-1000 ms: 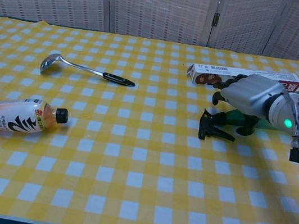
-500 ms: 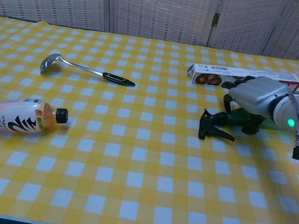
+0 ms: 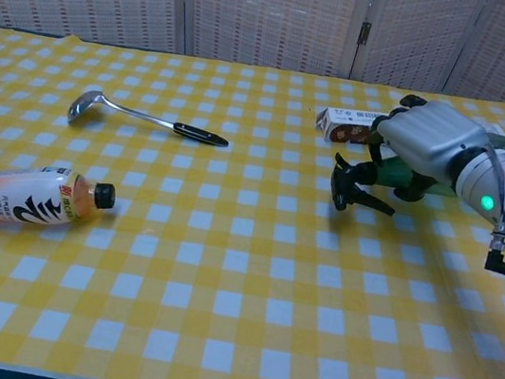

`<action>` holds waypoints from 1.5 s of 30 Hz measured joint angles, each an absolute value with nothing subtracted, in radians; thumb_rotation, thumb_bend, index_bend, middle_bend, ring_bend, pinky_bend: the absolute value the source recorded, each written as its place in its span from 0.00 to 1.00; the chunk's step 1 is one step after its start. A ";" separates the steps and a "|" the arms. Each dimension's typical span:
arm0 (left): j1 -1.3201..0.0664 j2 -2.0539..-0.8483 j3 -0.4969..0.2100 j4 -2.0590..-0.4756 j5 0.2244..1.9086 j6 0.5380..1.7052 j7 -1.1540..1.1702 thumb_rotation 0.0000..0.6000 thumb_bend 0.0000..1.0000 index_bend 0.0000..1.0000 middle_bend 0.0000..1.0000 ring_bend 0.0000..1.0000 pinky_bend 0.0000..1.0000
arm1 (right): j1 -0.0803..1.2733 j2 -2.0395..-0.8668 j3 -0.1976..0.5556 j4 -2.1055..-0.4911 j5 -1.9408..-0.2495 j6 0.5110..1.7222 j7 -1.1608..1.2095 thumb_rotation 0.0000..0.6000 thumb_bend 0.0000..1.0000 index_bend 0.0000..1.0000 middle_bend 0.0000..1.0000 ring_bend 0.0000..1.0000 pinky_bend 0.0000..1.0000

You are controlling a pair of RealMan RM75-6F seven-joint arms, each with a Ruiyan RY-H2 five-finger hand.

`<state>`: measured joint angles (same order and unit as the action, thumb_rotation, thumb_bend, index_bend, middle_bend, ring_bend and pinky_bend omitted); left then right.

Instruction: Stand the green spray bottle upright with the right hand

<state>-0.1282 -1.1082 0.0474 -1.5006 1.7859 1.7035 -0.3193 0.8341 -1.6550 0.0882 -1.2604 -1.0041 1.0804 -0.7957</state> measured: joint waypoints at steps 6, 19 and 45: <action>-0.132 -1.116 0.047 -1.508 1.793 1.690 -0.282 0.41 0.38 0.00 0.03 0.07 0.00 | 0.794 -1.621 0.125 -1.341 -1.069 1.149 -0.636 1.00 0.35 0.83 0.27 0.20 0.00; -0.139 -1.128 0.065 -1.530 1.833 1.669 -0.225 0.41 0.38 0.00 0.03 0.07 0.00 | 0.707 -1.604 0.307 -1.526 -1.078 1.279 -0.292 1.00 0.35 0.90 0.35 0.28 0.00; -0.156 -1.131 0.069 -1.529 1.818 1.622 -0.231 0.41 0.38 0.00 0.03 0.07 0.00 | 0.665 -1.536 0.528 -1.705 -0.670 1.187 -0.151 1.00 0.35 0.89 0.35 0.29 0.00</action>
<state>-0.1563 -1.1312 0.0690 -1.5288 1.8180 1.6225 -0.2309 0.6652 -1.5359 0.5279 -1.7050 -0.6696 1.1868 -0.1505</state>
